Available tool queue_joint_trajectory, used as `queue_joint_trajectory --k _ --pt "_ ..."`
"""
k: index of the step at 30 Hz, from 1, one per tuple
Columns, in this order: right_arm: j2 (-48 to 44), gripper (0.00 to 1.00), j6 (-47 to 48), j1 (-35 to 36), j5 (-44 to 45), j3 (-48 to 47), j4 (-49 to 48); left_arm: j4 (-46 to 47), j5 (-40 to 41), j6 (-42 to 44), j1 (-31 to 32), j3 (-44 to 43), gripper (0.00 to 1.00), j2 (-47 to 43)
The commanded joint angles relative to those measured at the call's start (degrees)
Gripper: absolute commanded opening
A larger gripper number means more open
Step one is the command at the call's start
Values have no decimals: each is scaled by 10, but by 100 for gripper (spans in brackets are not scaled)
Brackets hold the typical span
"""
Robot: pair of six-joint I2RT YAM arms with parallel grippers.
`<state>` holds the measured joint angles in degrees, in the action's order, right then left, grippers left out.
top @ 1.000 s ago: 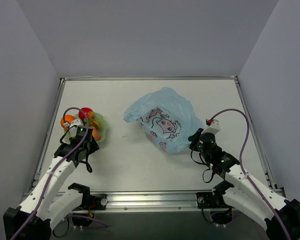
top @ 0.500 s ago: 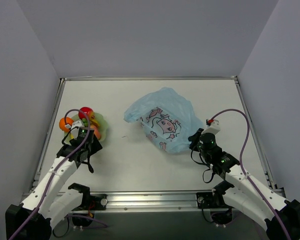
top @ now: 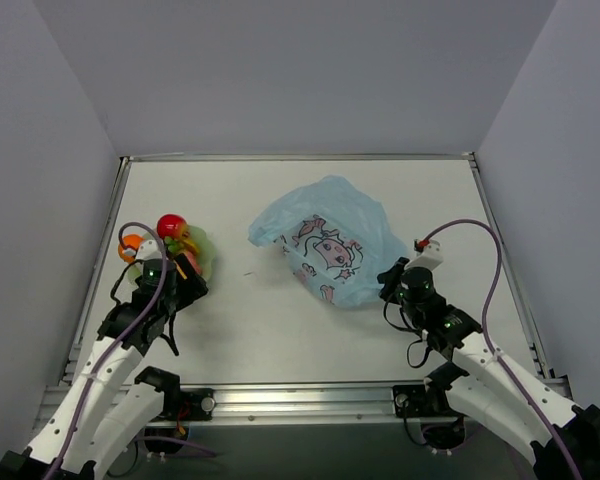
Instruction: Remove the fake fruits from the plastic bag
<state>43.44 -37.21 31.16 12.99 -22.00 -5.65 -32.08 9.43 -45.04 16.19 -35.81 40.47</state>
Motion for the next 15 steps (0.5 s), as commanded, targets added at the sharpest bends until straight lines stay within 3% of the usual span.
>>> queue_joint_trajectory --k 1,5,9,11,15 --pt "-20 0 -8 -3 5 0 19 56 -38 28 25 -58 55 -25" --pt "-32 0 -67 -1 -56 39 28 151 -45 39 126 -59 54 4" --pt "-73 0 -107 0 -54 54 99 240 -34 66 204 -72 71 109" --pt "-110 1 -137 0 -41 52 124 294 -42 76 214 -77 79 146" --pt "-148 10 -181 0 26 40 192 365 -94 85 221 -105 80 243"
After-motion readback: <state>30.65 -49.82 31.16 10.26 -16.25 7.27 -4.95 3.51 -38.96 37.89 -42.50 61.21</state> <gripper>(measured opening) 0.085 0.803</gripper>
